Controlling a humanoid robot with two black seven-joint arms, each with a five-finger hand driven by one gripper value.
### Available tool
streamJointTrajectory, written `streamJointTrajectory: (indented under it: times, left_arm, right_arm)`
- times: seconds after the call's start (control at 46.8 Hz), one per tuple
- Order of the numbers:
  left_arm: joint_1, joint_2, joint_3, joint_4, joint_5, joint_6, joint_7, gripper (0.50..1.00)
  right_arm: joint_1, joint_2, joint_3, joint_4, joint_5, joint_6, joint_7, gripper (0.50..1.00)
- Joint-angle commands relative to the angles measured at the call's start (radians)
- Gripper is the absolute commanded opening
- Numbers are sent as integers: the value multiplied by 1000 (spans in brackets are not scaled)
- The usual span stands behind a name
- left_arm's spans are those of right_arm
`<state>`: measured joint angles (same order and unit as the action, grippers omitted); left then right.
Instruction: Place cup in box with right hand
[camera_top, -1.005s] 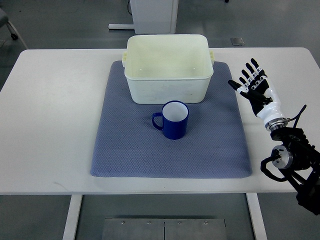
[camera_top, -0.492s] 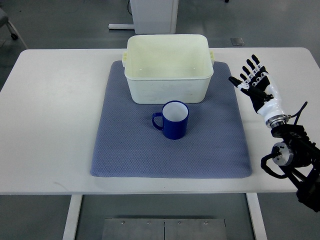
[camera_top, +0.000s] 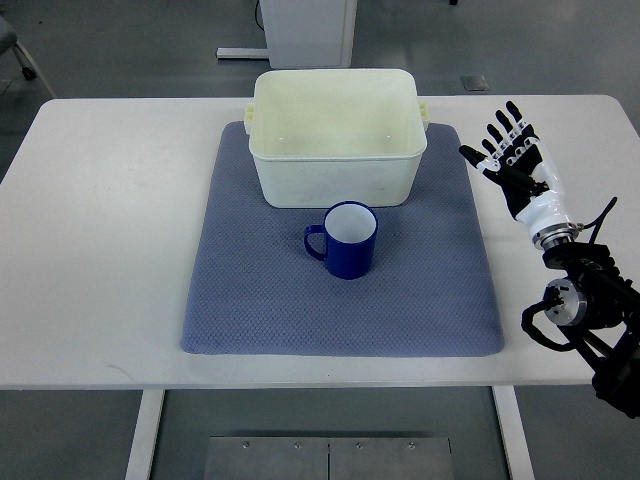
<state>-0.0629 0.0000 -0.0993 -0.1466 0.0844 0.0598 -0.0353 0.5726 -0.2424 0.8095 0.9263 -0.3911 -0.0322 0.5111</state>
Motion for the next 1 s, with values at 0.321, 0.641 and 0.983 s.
streamJointTrajectory:
  times: [0.321,0.641,0.983]
  left_arm:
    - [0,0,0,-1,0,0,0,1000]
    - [0,0,0,-1,0,0,0,1000]
    - [0,0,0,-1,0,0,0,1000]
  right_arm:
    - [9,-3,-1,-11,0,2,-8,1000]
    - [9,-9,-7,-6,-2,3,-6,1000]
    - [-10,-84,-12,5,-2,124,9,1000]
